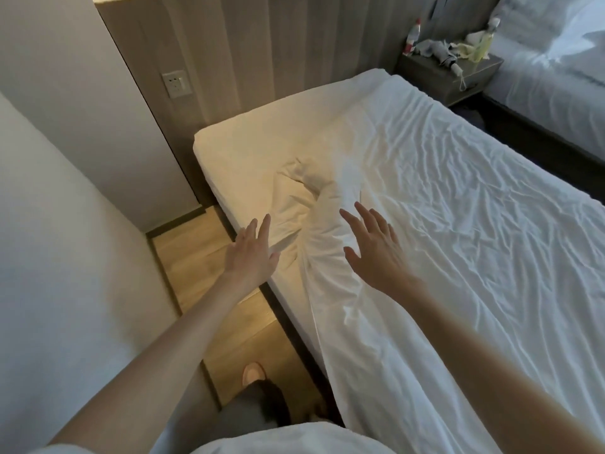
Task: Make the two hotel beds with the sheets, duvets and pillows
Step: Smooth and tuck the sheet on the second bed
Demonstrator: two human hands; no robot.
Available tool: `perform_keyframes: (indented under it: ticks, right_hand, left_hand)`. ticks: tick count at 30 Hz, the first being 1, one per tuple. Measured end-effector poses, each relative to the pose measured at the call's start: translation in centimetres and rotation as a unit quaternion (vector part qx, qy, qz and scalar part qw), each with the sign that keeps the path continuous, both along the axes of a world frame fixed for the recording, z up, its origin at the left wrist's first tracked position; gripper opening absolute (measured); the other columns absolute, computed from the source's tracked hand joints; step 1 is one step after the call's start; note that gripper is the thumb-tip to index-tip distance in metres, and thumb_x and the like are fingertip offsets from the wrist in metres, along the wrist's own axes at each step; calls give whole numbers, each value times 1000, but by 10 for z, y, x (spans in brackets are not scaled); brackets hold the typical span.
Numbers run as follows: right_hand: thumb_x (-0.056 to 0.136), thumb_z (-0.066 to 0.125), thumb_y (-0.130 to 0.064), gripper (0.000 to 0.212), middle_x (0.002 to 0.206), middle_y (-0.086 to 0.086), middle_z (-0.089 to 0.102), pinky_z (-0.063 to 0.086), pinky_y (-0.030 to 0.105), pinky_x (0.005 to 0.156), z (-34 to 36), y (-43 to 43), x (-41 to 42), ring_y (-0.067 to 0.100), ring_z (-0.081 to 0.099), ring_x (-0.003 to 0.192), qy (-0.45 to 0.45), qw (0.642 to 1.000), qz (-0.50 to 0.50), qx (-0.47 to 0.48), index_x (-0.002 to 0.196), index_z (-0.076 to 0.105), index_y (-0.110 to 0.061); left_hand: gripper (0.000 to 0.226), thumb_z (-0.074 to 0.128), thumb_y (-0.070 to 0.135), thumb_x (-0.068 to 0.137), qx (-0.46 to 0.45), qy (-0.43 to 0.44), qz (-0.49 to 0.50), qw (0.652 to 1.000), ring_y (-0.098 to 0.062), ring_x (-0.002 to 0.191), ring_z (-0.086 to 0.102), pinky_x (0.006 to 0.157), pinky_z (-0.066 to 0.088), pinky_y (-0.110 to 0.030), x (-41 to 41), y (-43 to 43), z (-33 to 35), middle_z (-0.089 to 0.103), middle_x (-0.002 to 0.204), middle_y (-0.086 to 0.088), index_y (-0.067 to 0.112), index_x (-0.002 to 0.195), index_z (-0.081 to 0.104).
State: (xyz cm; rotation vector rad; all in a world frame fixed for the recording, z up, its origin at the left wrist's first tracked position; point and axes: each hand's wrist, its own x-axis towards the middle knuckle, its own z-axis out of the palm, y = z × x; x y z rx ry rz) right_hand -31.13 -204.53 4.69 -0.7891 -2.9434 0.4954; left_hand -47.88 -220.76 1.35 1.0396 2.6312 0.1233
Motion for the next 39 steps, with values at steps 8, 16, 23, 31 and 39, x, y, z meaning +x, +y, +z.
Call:
perform_keyframes:
  ticks: [8,16,23,31,39]
  right_hand:
    - [95,55,-28,67,162,6,11,17,48,118,-8,30,-87,32,12,148,-39,995,-96,-3,153,21,-28]
    - [95,55,-30,67,163,6,0,15,54,118,-75,79,-190,37,2,148,-78,990,-118,-20,153,20,-29]
    - [94,56,-27,72,162,12,-2,19,54,116,-137,125,-257,43,11,145,-113,970,-204,-73,154,15,-32]
    - [90,62,-18,89,162,8,0,41,48,101,-176,152,-259,38,33,135,-115,935,-299,-149,152,3,-42]
    - [76,63,9,101,160,18,4,32,50,112,-172,139,-275,41,17,143,-74,949,-302,-56,154,15,-34]
  left_hand:
    - [76,43,42,99,15,-94,-42,995,-31,144,19,111,30,-47,-126,54,-30,9,160,-12,18,154,-3]
    - [88,51,52,92,-10,-167,-66,984,-33,143,22,109,32,-47,-207,112,-95,7,161,-10,21,154,-4]
    - [112,67,56,81,-59,-248,-39,966,-35,144,20,110,32,-48,-232,149,-164,0,161,-12,25,152,-13]
    - [143,87,45,64,-10,-354,37,934,-38,138,29,101,39,-48,-212,163,-252,9,157,-17,42,140,-34]
    - [75,57,13,93,178,-345,-32,921,-20,123,49,87,36,-20,-265,159,-239,41,143,10,27,154,16]
